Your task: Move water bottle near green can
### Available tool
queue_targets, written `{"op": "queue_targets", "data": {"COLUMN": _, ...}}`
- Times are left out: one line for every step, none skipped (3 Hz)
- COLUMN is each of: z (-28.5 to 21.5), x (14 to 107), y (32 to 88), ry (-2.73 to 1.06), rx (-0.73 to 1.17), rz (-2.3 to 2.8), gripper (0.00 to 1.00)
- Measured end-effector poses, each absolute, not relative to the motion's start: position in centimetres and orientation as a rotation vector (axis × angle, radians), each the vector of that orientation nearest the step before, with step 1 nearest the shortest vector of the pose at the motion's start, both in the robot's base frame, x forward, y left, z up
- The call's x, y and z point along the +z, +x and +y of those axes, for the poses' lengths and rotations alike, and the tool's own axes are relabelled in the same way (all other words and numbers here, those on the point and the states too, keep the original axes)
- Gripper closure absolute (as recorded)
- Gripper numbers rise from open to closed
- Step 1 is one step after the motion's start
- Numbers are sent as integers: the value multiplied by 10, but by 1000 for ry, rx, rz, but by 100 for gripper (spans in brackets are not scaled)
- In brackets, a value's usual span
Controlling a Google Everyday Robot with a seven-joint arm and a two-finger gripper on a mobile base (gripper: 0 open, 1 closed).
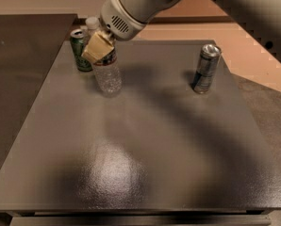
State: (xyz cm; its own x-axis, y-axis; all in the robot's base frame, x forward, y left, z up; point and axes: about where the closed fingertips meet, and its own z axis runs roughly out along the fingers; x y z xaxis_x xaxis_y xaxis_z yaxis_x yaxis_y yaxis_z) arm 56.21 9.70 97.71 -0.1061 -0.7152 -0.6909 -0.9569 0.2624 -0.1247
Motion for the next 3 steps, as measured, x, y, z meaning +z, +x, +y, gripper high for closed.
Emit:
{"op": "queue_targets", "data": {"z": 113, "x": 963, "y": 593, "ry": -1477, "rx": 469, "rz": 1916, "gripper": 100}}
{"op": "queue_targets", "data": {"z": 123, "x": 952, "y": 613, "ry": -1439, "rx": 480, "rz": 1930, "gripper": 100}}
{"op": "queue_targets", "data": {"z": 125, "x": 944, "y": 628, "ry": -1395, "rx": 498, "rz": 1941, "gripper": 82}}
